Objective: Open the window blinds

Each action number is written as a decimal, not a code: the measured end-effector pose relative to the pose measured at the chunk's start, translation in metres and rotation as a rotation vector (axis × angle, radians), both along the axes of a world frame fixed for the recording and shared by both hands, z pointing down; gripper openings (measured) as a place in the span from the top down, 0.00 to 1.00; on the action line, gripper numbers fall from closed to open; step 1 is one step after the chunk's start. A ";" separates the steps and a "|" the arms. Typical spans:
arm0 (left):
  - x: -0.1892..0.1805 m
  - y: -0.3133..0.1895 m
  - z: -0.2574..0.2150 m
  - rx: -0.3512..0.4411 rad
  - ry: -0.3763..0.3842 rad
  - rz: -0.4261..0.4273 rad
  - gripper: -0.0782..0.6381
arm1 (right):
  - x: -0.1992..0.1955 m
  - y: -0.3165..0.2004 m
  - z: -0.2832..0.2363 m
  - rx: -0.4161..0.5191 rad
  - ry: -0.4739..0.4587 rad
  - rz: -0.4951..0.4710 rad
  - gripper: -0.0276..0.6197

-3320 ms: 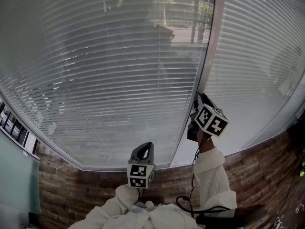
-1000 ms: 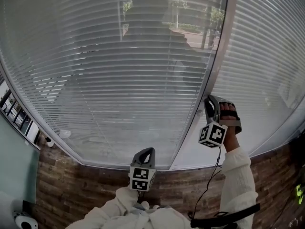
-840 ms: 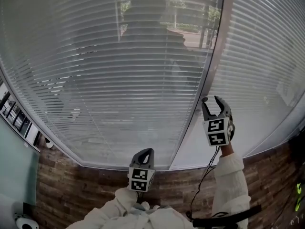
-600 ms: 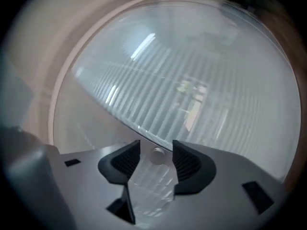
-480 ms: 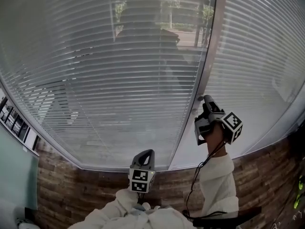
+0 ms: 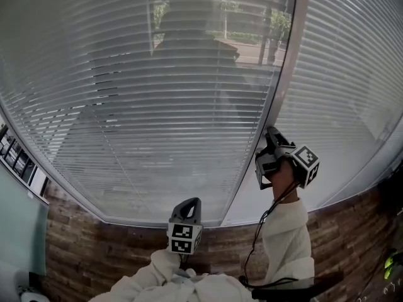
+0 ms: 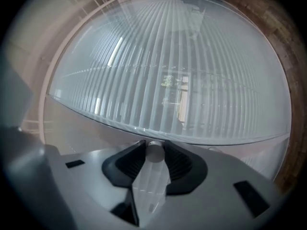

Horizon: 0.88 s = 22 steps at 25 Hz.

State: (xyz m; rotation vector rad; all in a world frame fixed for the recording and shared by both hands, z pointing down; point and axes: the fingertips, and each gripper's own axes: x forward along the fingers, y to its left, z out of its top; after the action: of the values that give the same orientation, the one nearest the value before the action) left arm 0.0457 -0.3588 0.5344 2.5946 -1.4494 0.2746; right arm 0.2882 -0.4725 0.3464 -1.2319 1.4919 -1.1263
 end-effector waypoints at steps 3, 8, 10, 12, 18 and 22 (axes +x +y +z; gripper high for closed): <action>0.004 -0.002 -0.002 0.008 0.003 0.009 0.89 | -0.002 0.000 -0.007 -0.006 0.169 -0.017 0.76; 0.008 -0.006 -0.007 0.019 0.010 0.017 0.89 | -0.007 -0.002 -0.014 -0.034 0.501 -0.035 0.76; 0.009 -0.005 -0.007 0.019 0.012 0.020 0.89 | -0.008 -0.003 -0.016 -0.045 0.580 -0.045 0.76; 0.010 -0.004 -0.008 0.020 0.012 0.023 0.89 | -0.010 -0.003 -0.017 -0.060 0.682 -0.051 0.76; 0.004 0.001 -0.009 0.028 0.007 0.020 0.89 | -0.013 -0.002 -0.016 -0.101 0.996 -0.042 0.76; -0.001 0.004 -0.009 0.027 0.003 0.014 0.89 | -0.015 -0.001 -0.015 -0.133 1.193 -0.034 0.76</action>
State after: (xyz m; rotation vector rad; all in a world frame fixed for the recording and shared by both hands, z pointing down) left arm 0.0450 -0.3553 0.5257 2.6267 -1.4442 0.2543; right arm 0.2734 -0.4736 0.3315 -2.1580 2.2807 -0.4451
